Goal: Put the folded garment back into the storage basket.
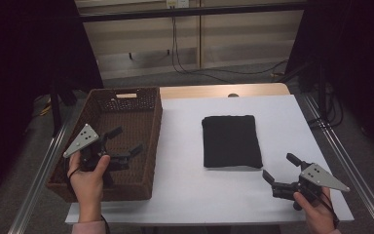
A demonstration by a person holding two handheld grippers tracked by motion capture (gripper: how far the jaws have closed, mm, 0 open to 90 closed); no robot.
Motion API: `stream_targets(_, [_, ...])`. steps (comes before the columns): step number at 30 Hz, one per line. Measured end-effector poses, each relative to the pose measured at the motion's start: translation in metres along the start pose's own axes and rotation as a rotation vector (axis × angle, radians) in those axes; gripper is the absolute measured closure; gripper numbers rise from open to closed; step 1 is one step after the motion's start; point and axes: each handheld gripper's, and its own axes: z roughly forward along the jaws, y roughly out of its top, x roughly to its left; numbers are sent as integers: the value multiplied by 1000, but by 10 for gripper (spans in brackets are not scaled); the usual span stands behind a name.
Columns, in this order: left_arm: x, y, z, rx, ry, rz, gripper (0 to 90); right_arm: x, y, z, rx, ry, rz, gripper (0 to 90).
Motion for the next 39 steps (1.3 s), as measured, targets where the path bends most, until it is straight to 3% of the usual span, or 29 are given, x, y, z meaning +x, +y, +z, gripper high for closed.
stream_targets(5, [1, -1, 4, -8, -14, 5, 7, 2, 0, 1, 5, 11, -9, 1])
stream_targets(8, [2, 0, 4, 16, -3, 10, 5, 3, 0, 1, 4, 15, -8, 2])
stream_targets(12, [0, 0, 11, 16, -9, -21, 3, 4, 0, 1, 6, 18, -11, 2])
stream_targets(16, [0, 1, 17, 41, -15, -8, 0, 4, 0, 1, -2, 22, -8, 2])
stream_targets(18, [-1, 1, 21, 30, -31, -17, 0, 4, 0, 1, -2, 24, 1, 2])
stream_targets(22, [-4, 4, 26, 38, -8, -8, 0, 3, -1, 0, 4, 23, -10, 2])
stream_targets(23, [-4, 5, 28, 37, -29, -12, 0, 2, -1, 1, 5, 24, -12, 2])
stream_targets(29, [-7, 12, 39, 56, -41, -1, 0, 4, -1, 1, 8, 29, -8, 2])
stream_targets(33, [-9, 15, 46, 81, -46, -19, 0, 4, -1, 1, 10, 32, -7, 2])
stream_targets(34, [-10, 14, 50, 64, -59, -35, 0, 4, -1, 1, 9, 30, -9, 3])
stream_targets(35, [-10, 16, 50, 99, -54, -8, 0, 4, -1, 1, 9, 30, -10, 3])
stream_targets(39, [-14, 19, 59, 89, -70, -14, 0, 5, -1, 1, 11, 35, -9, 3])
